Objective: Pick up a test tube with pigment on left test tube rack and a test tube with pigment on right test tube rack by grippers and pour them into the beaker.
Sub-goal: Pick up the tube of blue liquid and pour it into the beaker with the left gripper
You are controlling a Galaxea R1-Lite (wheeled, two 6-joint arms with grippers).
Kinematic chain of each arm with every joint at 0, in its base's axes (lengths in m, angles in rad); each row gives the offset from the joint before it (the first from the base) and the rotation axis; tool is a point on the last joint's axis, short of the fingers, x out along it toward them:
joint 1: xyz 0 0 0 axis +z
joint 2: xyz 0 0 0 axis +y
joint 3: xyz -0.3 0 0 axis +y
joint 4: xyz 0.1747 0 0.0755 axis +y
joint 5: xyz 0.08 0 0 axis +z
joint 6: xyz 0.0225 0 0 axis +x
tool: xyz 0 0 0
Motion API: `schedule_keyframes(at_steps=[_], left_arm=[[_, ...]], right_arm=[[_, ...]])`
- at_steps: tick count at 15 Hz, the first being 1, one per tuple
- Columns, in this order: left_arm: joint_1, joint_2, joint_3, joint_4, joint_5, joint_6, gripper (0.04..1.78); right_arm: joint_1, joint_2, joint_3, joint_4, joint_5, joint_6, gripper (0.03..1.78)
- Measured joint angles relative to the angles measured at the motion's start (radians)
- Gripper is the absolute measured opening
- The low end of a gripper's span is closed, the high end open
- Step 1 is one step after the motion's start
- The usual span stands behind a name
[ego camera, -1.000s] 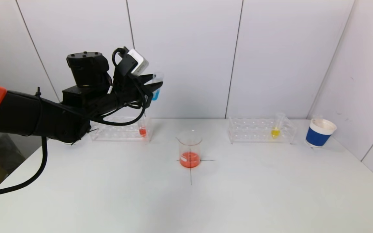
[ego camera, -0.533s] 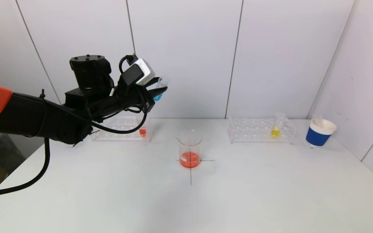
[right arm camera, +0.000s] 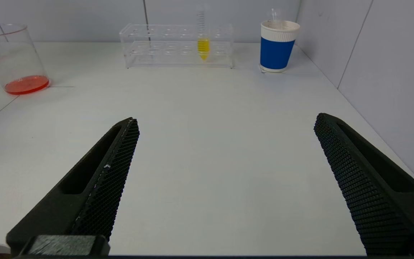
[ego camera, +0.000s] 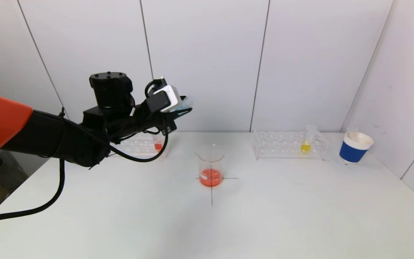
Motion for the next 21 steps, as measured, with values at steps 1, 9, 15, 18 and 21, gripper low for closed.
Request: schedule_keyframes(at_steps=[1,9,15,18,21], left_arm=[[-0.001,0.009,0.001,-0.006,0.000,0.025,0.42],[-0.045,0.079,0.030,-0.010,-0.002,0.239,0.42],[-0.059,0.109,0.019,-0.007,0.006,0.347,0.42],[-0.062,0.117,0.006,-0.004,0.007,0.412,0.42],[-0.065,0.121,0.001,0.004,0.007,0.465,0.42]], right_arm=[[0.000,0.000,0.000,0.000,0.000,0.000,1.77],[0.001,0.000,0.000,0.000,0.000,0.000,1.77],[0.000,0.000,0.000,0.000,0.000,0.000,1.77],[0.001,0.000,0.000,0.000,0.000,0.000,1.77],[0.001,0.000,0.000,0.000,0.000,0.000,1.77]])
